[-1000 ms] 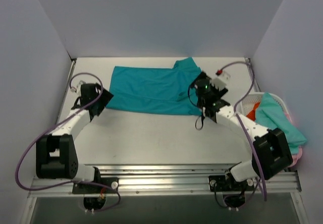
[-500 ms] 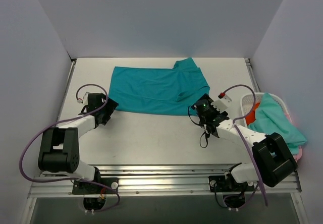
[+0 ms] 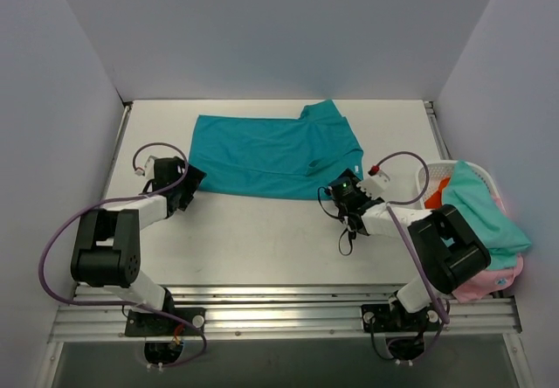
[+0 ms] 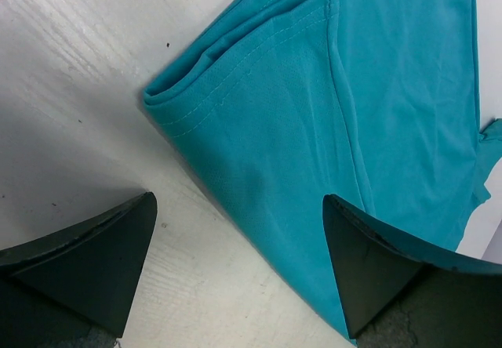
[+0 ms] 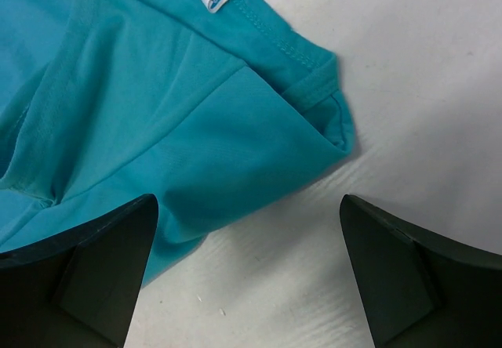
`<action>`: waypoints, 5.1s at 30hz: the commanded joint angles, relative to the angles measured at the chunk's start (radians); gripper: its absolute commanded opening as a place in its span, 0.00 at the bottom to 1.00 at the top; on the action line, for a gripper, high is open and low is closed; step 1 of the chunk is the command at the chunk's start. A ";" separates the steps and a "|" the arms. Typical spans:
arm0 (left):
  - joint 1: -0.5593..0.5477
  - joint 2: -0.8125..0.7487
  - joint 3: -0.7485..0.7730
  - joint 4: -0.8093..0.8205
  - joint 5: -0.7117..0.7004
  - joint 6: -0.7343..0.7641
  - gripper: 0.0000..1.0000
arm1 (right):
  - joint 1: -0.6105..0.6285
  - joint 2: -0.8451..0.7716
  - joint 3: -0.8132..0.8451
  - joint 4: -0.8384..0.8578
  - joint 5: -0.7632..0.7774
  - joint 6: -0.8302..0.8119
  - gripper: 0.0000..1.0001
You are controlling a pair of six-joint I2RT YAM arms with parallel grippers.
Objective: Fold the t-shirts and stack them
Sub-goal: Fold the flattened tshirt in 1/3 of the way, then grap the side of the flattened tshirt furthest away from the robot with both arms
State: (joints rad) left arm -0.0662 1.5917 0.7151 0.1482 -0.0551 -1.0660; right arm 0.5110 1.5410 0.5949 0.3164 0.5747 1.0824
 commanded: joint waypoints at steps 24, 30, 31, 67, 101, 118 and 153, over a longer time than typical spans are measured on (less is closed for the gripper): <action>0.006 0.112 0.119 -0.099 -0.121 -0.031 0.76 | -0.094 0.137 0.039 0.061 -0.073 -0.049 0.17; 0.006 0.200 0.181 -0.114 -0.109 -0.026 0.33 | -0.103 0.116 0.036 0.046 -0.073 -0.059 0.16; 0.005 0.206 0.182 -0.113 -0.104 -0.026 0.26 | -0.104 0.114 0.034 0.046 -0.073 -0.062 0.15; -0.007 -0.772 -0.223 -0.639 -0.049 0.017 0.95 | -0.046 -0.817 -0.172 -0.651 -0.076 0.042 0.99; 0.092 0.209 0.423 -0.085 0.161 0.251 0.95 | -0.304 0.751 1.166 -0.191 -0.302 -0.559 0.99; 0.111 0.255 0.442 -0.061 0.195 0.241 0.96 | -0.255 0.771 1.126 -0.165 -0.328 -0.509 0.98; 0.118 0.249 0.454 -0.125 0.150 0.264 0.97 | -0.256 0.768 0.956 -0.074 -0.380 -0.510 0.00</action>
State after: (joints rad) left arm 0.0376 1.8294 1.1034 0.0429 0.1314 -0.8288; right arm 0.2607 2.2910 1.5597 0.3222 0.2115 0.5793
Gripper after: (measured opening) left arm 0.970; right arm 0.007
